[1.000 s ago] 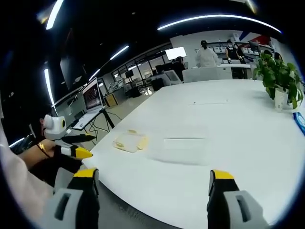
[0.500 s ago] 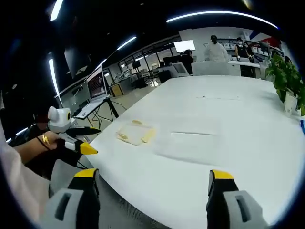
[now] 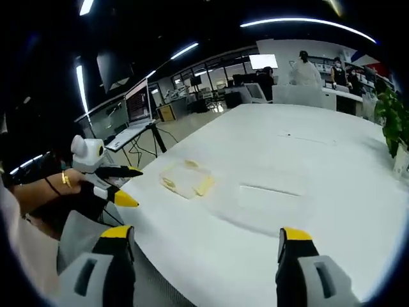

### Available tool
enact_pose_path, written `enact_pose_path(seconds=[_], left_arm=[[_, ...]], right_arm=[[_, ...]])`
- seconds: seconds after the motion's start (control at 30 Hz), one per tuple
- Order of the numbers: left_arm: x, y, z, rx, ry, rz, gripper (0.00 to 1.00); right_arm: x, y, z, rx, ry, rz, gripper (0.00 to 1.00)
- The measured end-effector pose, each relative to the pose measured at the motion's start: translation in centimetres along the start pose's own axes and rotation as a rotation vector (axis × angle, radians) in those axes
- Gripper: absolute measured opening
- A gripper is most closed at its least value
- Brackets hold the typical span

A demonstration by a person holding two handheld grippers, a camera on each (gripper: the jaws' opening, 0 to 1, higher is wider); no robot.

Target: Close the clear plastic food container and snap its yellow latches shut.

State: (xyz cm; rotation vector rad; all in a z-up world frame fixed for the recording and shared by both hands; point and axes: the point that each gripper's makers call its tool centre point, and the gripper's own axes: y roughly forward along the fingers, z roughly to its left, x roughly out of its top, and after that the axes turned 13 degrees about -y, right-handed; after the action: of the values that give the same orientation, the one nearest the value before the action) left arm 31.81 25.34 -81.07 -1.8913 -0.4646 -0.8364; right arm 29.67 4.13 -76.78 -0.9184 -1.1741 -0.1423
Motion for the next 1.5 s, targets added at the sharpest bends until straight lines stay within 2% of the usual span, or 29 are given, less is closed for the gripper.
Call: enact_pose_path(seconds=[0.23, 0.63, 0.77, 0.9, 1.0, 1.1, 1.27, 1.43, 1.5], left_arm=[[0.8, 0.8, 1.2, -0.005, 0.038, 0.014, 0.9], [3.8, 1.5, 3.2, -0.036, 0.164, 0.048, 0.89], [3.7, 2.1, 4.5, -0.015, 0.224, 0.081, 0.88], [3.4, 2.6, 5.5, -0.012, 0.245, 0.113, 0.87], [3.7, 3.1, 6.4, -0.013, 0.257, 0.124, 0.87], [4.0, 3.4, 5.6, -0.106, 0.184, 0.122, 0.88], [5.0, 4.0, 6.6, -0.115, 0.19, 0.12, 0.88], [4.4, 4.6, 7.4, -0.124, 0.264, 0.18, 0.87], [3.6, 4.8, 8.4, -0.096, 0.35, 0.239, 0.86]], right_arm=[[0.9, 0.7, -0.7, 0.01, -0.041, 0.007, 0.93], [2.4, 2.7, -1.0, 0.048, -0.089, 0.009, 0.92], [2.8, 3.4, -1.1, 0.059, -0.118, 0.016, 0.92], [3.2, 4.2, -1.1, 0.079, -0.155, 0.028, 0.92], [3.4, 4.9, -1.1, 0.099, -0.205, 0.044, 0.92], [3.5, 5.6, -1.2, 0.107, -0.255, 0.061, 0.91], [3.8, 6.9, -0.8, 0.161, -0.308, 0.079, 0.9], [4.1, 8.0, -1.0, 0.201, -0.375, 0.105, 0.9], [4.3, 8.6, -1.0, 0.217, -0.398, 0.114, 0.9]])
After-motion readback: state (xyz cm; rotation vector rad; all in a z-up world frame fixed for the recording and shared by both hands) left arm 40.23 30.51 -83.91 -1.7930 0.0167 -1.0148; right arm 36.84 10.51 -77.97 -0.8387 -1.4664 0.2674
